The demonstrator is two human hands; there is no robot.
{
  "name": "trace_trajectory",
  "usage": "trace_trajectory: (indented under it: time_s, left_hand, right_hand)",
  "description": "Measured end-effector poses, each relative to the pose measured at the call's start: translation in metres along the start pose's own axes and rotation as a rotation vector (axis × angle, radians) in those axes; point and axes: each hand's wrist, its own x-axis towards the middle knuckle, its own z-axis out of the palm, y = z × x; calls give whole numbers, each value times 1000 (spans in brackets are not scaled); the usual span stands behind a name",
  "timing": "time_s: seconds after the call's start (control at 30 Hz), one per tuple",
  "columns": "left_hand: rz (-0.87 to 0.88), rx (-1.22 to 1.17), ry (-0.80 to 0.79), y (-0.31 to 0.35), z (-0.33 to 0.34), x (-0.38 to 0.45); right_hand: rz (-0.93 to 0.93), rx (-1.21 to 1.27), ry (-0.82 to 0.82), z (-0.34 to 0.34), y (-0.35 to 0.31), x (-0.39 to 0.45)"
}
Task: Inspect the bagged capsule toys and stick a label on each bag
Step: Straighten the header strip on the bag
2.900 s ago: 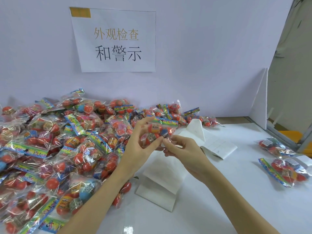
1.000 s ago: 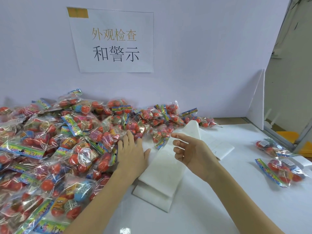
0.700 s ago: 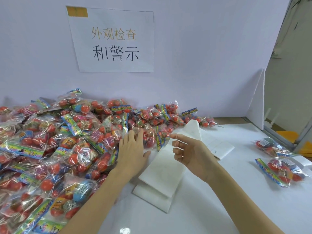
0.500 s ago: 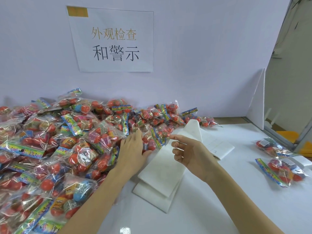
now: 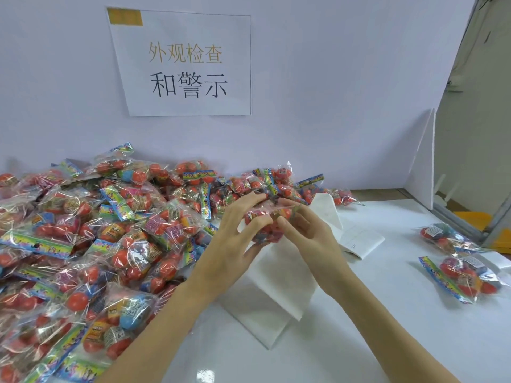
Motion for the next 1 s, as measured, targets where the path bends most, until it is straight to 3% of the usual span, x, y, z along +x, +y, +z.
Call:
trace_trajectory:
  time_s: [0.13,0.2,0.3,0.4,0.7,1.0]
  left_hand:
    - [-99,-145,-54,6,-3,0]
    - [-151,-268,4,8,-9,1]
    - [-350,-461,110,13,-16,4]
    - [-532,-513,115,12,-18,6]
    - [-567,-482,114,10,-18,5]
    - [-714,-745,110,12,-21,13]
  right_hand:
    - [6,113,68,-1,4,1]
    - [-7,147,98,0,2,3]
    - [-41,123,98,0,-1,3]
    - [-43,17,74,3,-2,0]
    - [8,-232,124,6,0,-1]
    - [176,118,55,-4,-11,1]
